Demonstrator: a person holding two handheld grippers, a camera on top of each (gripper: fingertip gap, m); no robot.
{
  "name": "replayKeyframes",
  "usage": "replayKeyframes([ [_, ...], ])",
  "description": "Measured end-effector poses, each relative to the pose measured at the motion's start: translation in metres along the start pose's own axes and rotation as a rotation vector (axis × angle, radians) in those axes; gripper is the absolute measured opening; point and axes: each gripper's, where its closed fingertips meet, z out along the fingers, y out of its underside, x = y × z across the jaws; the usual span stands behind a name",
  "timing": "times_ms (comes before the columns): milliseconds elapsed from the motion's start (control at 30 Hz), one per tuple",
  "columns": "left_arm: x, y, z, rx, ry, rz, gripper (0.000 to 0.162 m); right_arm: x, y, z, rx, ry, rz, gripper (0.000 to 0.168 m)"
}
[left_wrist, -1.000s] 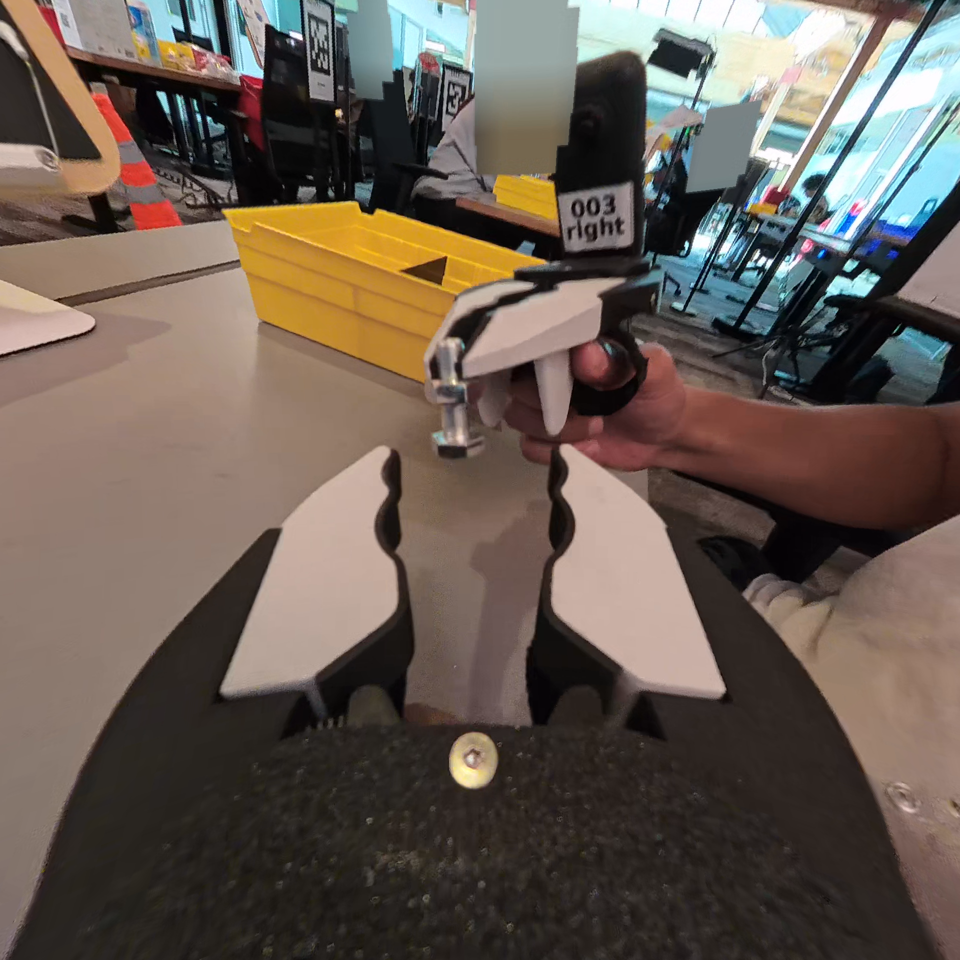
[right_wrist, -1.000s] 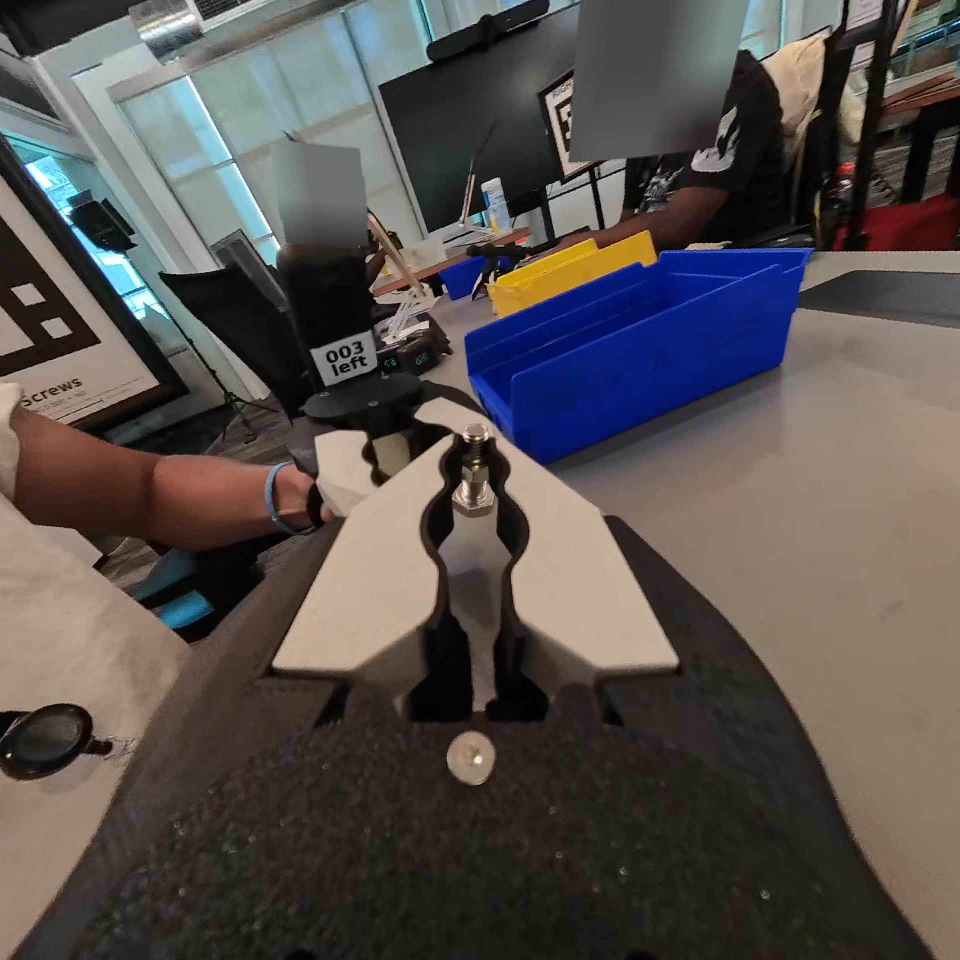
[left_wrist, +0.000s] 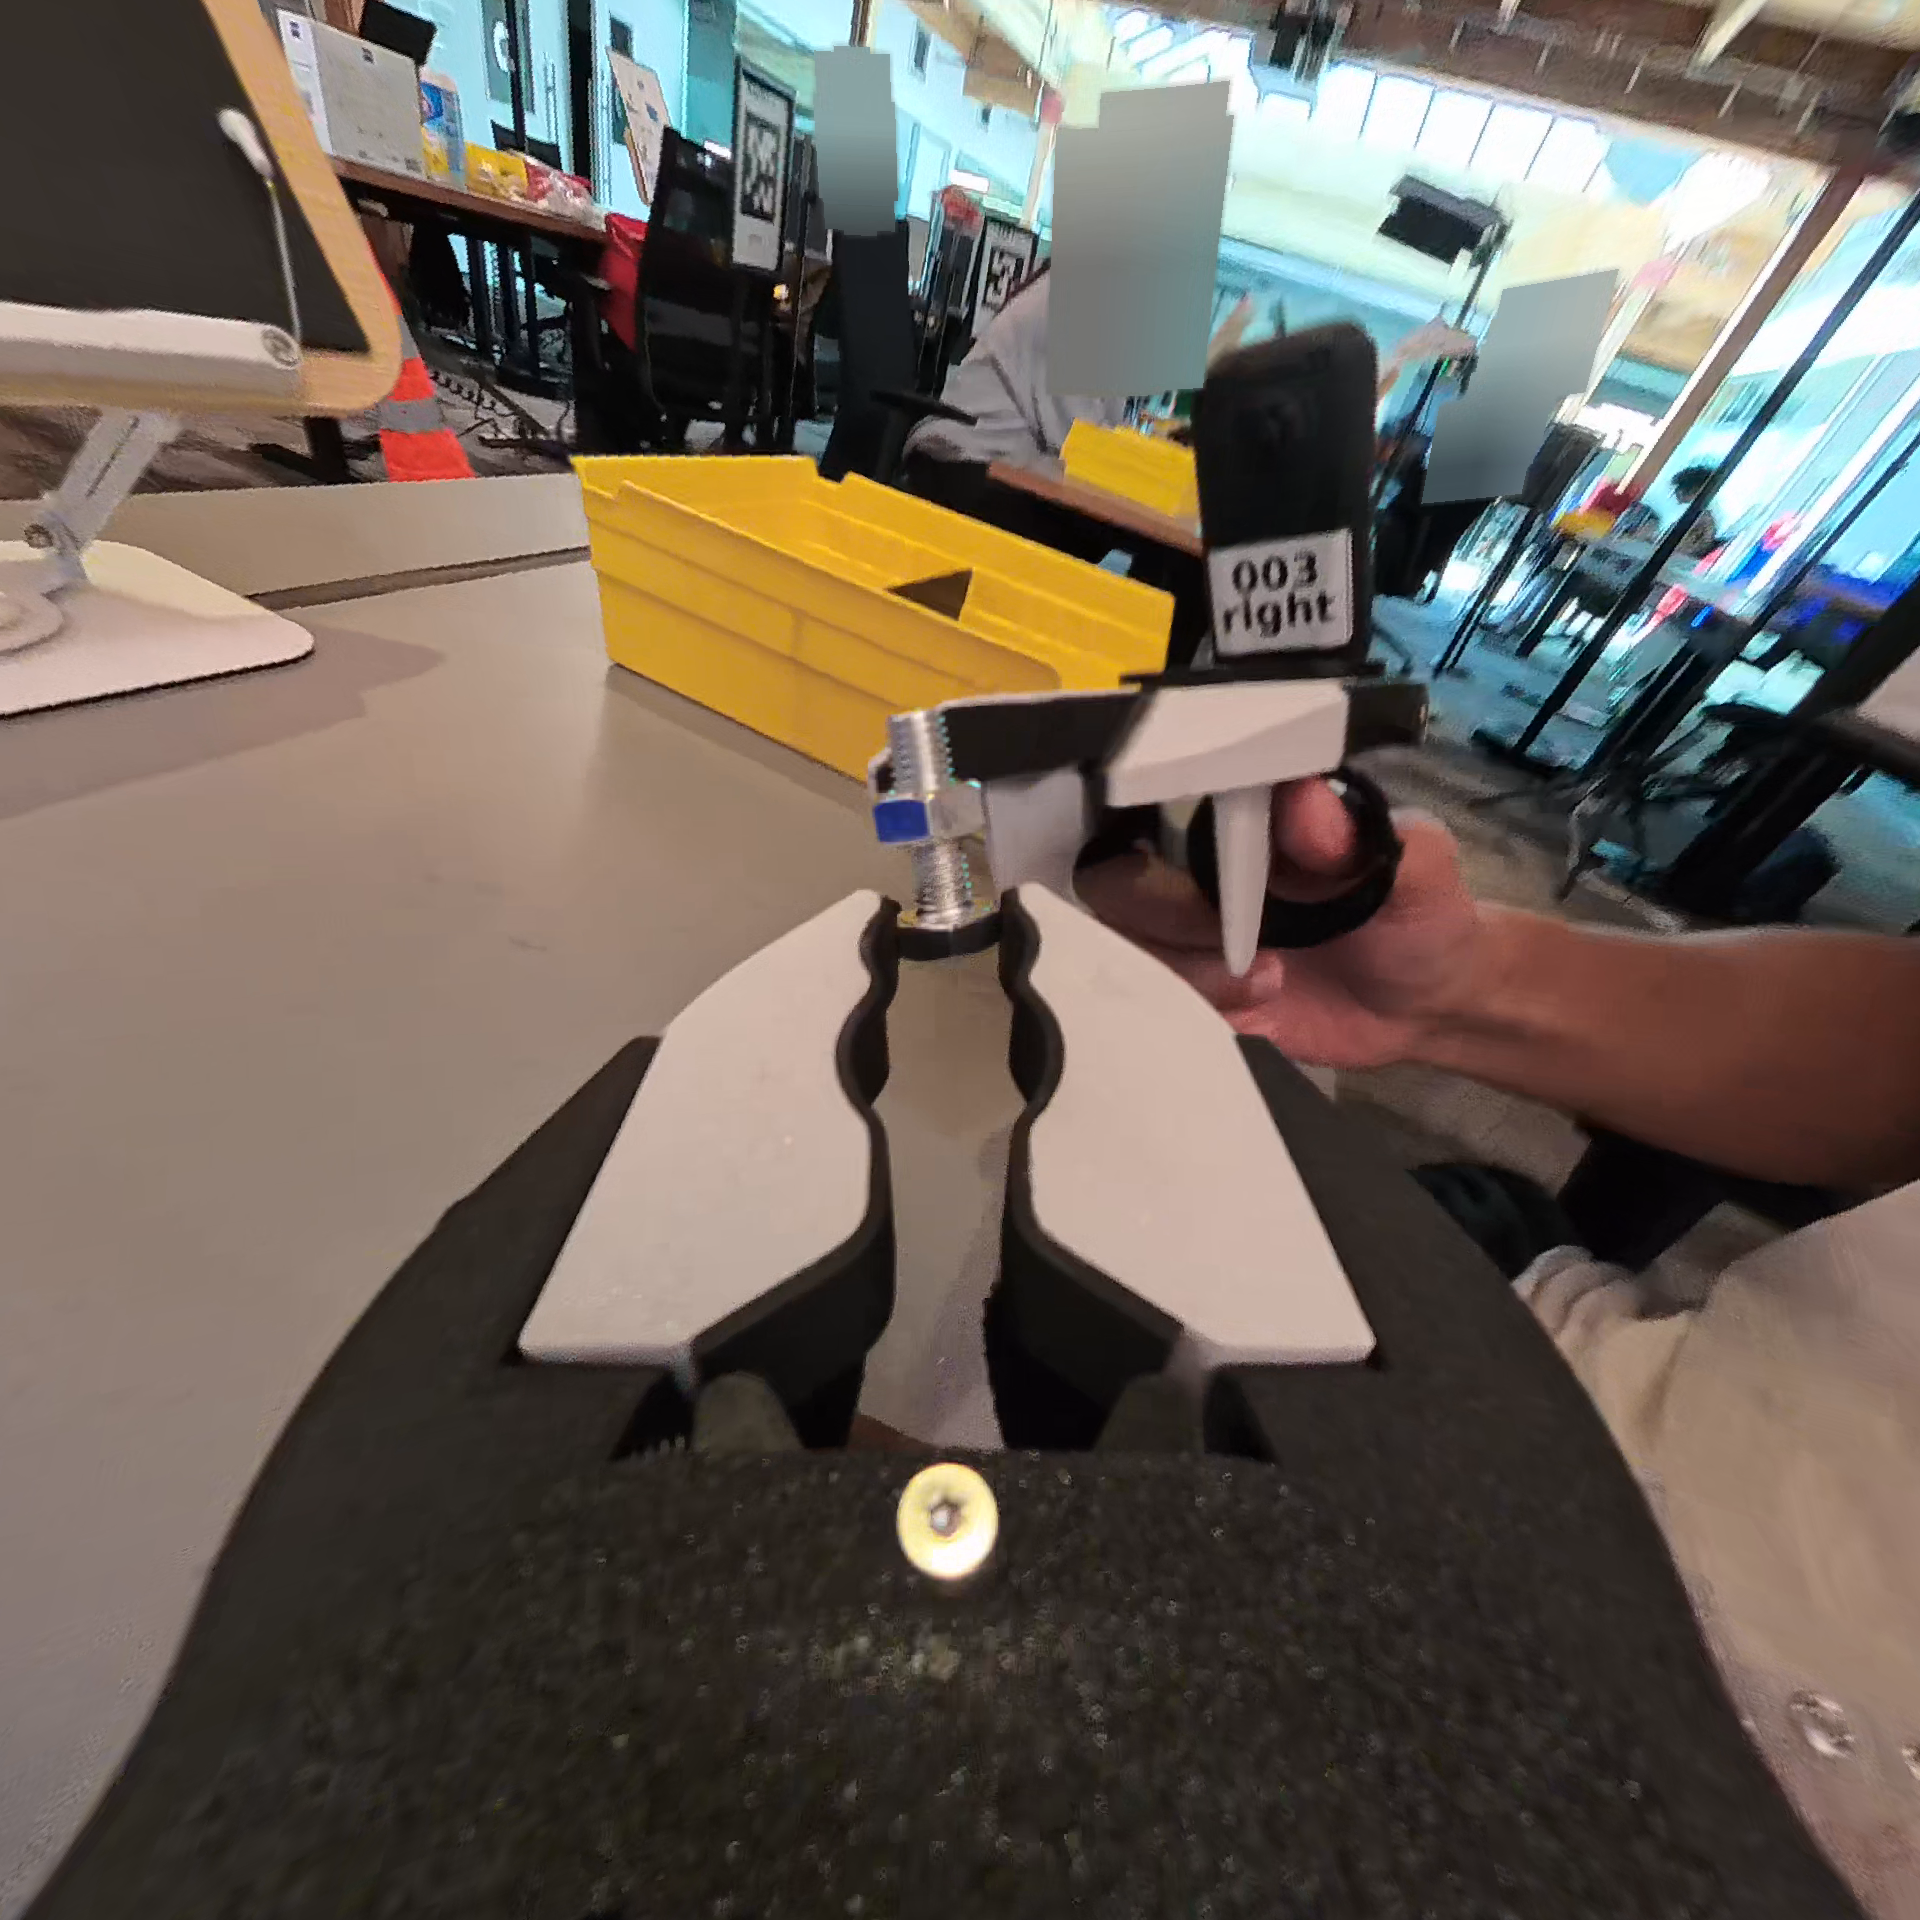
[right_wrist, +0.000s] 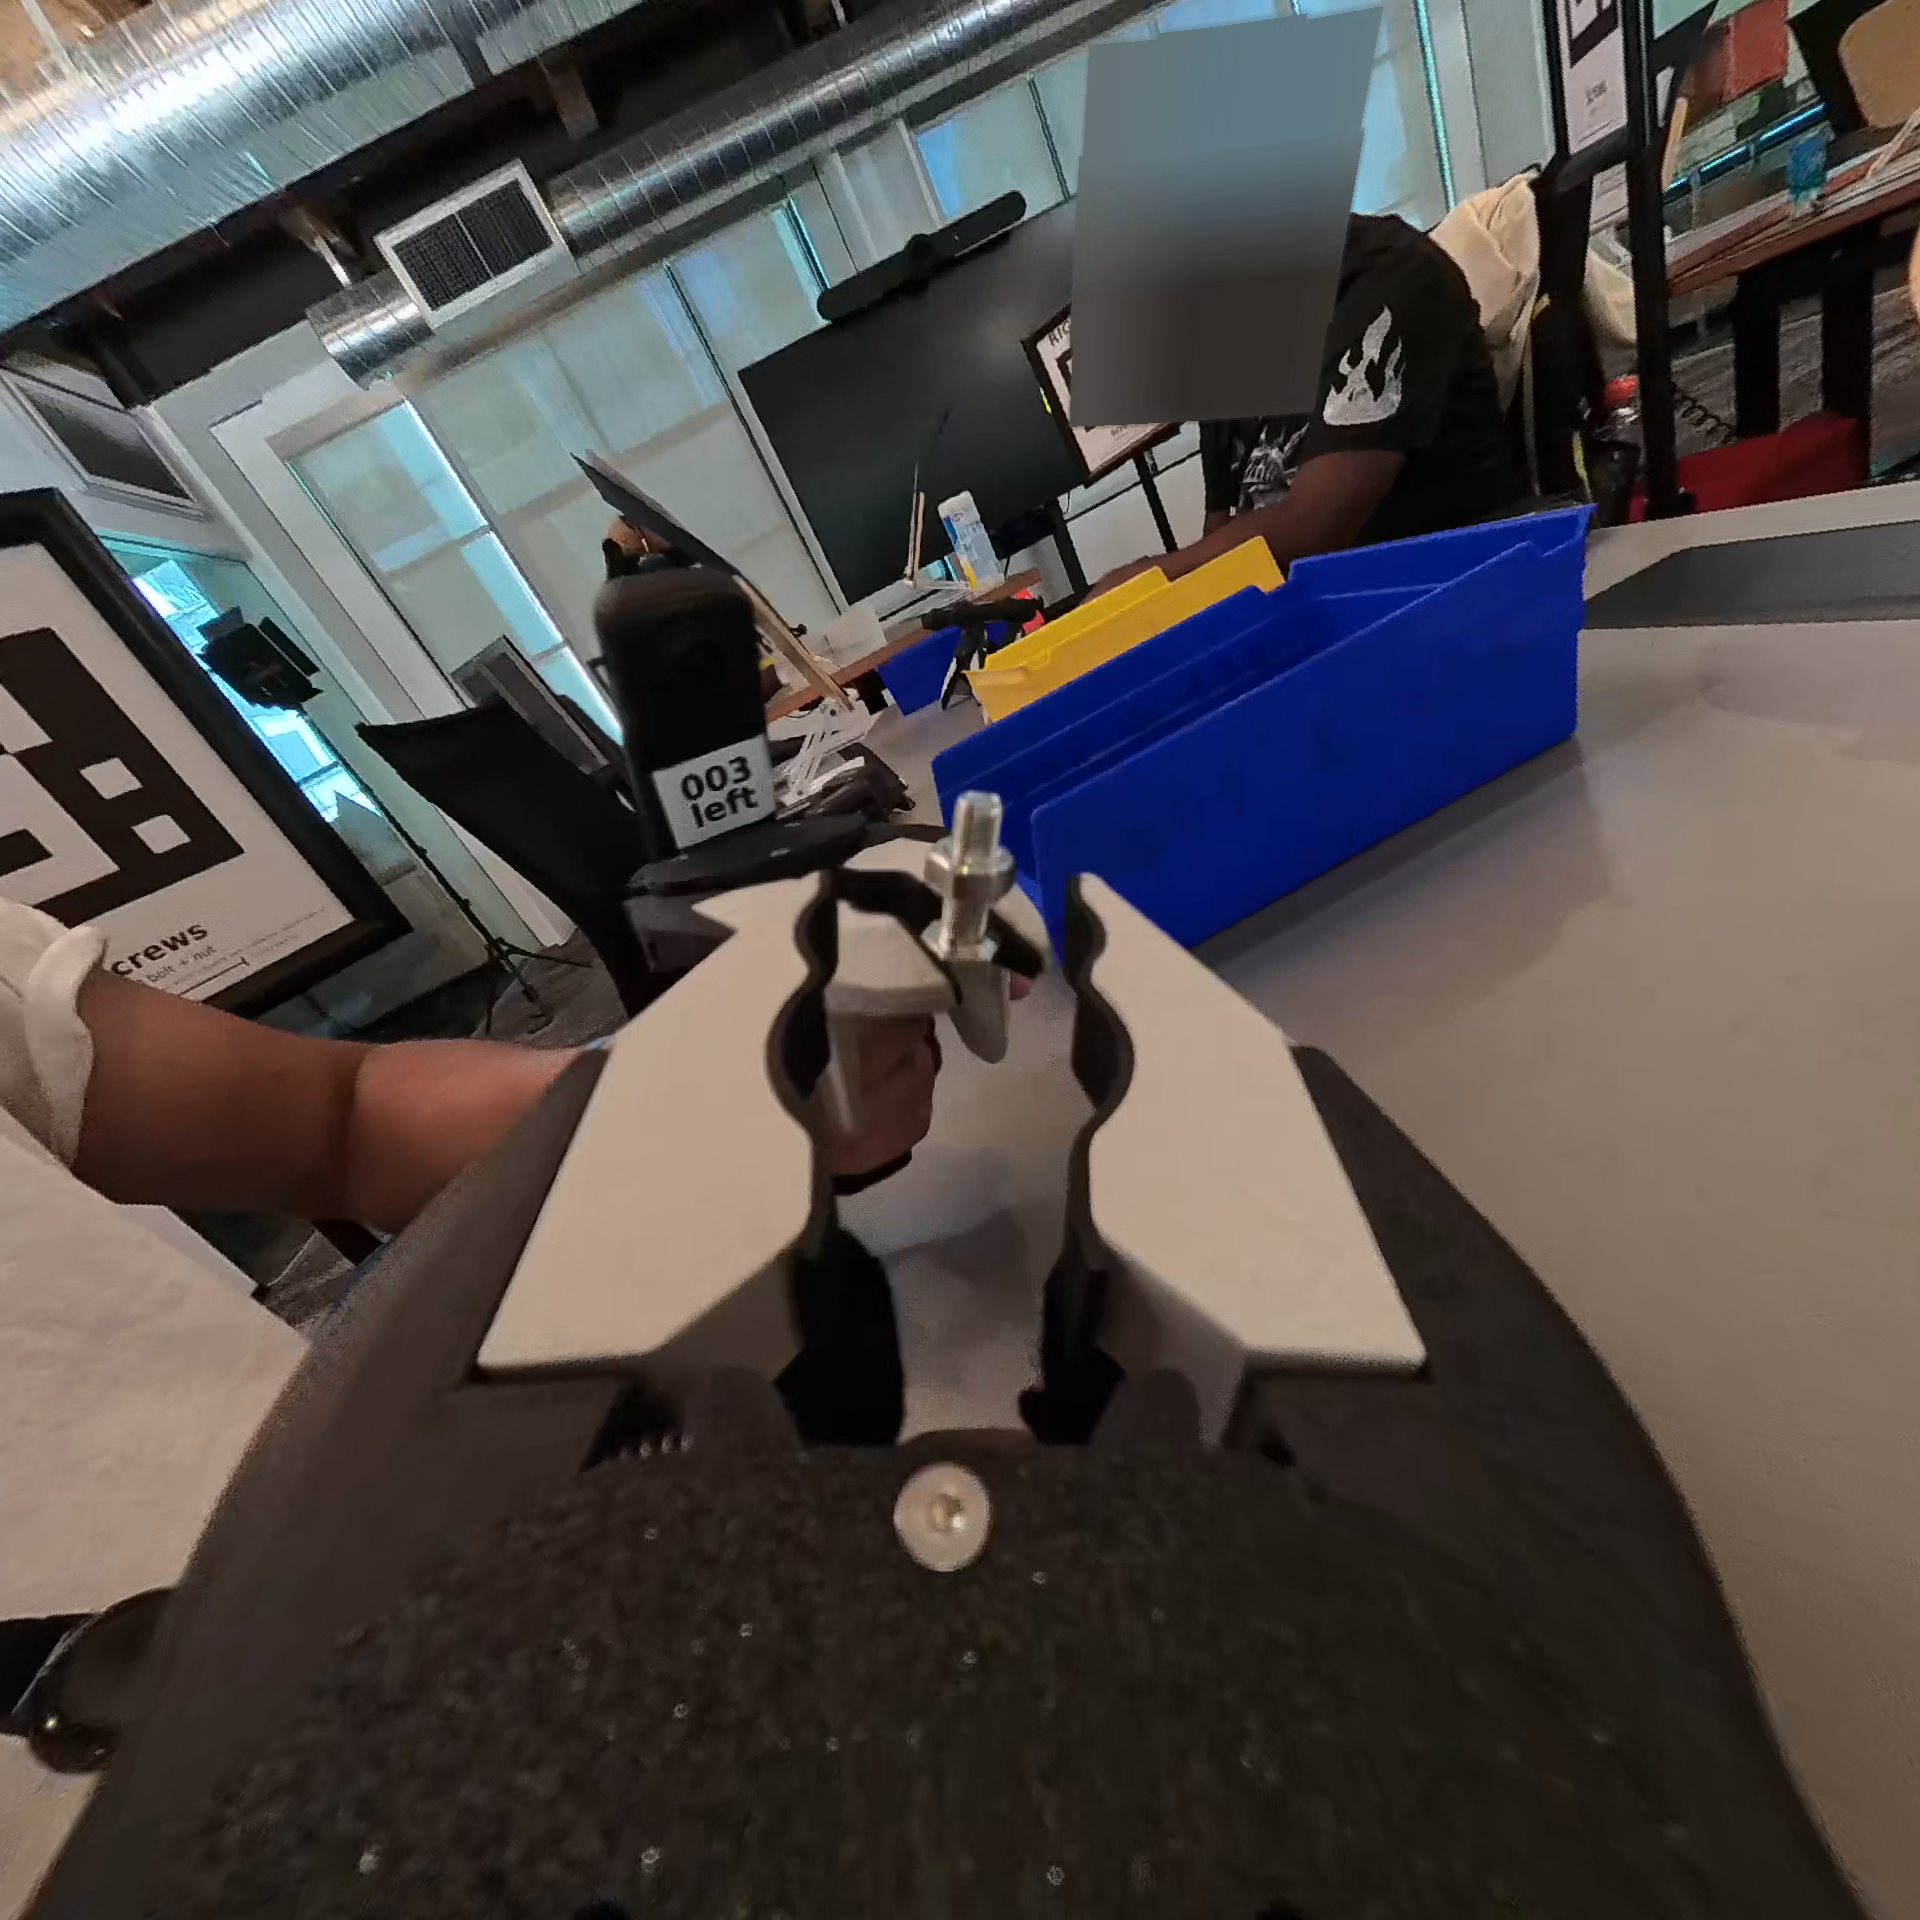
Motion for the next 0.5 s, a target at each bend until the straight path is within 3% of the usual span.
replayKeyframes([
  [100,-0.005,-0.001,-0.003,0.011,0.017,-0.052,0.018,-0.005,0.001,0.002,-0.006,-0.028,-0.008,0.047],
  [333,0.017,0.007,0.006,-0.044,0.087,0.016,0.018,-0.021,0.006,0.017,-0.013,-0.171,0.118,0.056],
  [500,0.014,0.009,0.003,-0.051,0.076,0.02,0.018,-0.012,-0.006,-0.003,0.008,-0.136,0.073,0.055],
])
